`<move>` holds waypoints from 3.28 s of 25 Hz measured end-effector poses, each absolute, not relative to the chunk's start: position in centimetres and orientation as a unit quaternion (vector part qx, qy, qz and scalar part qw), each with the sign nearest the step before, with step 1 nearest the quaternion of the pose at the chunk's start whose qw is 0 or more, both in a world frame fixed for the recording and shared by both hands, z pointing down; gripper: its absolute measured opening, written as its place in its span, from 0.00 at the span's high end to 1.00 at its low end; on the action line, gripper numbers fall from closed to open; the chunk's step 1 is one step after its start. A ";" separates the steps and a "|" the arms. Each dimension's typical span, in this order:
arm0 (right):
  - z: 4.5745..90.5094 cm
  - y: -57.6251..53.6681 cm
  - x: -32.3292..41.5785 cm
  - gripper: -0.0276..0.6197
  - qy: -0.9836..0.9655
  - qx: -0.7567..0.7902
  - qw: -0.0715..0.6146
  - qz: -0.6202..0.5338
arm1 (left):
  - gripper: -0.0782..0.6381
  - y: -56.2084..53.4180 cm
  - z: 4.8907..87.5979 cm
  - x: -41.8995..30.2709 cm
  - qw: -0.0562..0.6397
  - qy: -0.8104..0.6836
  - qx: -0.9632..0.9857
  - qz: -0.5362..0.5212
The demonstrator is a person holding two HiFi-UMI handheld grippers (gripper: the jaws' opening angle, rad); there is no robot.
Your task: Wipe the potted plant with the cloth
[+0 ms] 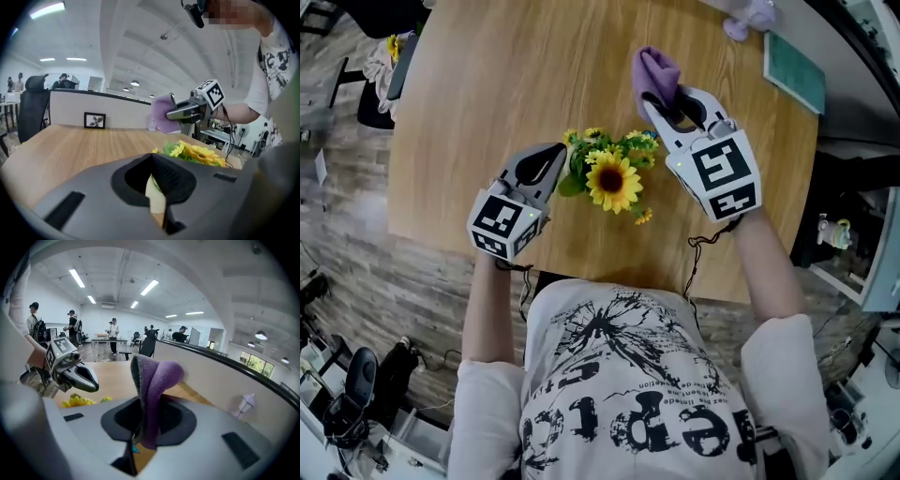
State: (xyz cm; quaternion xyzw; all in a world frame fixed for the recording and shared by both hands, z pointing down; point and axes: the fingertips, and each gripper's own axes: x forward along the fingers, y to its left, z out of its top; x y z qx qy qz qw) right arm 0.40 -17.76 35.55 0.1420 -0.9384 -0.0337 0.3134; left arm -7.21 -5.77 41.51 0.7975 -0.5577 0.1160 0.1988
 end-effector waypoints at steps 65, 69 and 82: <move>52.0 -1.6 -7.9 0.83 -0.739 0.494 0.277 0.363 | 0.89 -1.6 40.5 -18.1 0.120 -0.350 0.921 0.121; 52.2 -0.6 -7.2 0.83 -0.739 0.493 0.275 0.367 | 0.89 -1.0 41.0 -17.8 0.121 -0.347 0.922 0.126; 52.5 3.4 -3.9 0.82 -0.759 0.440 0.305 0.370 | 0.89 0.5 41.7 -13.9 0.132 -0.326 0.926 0.139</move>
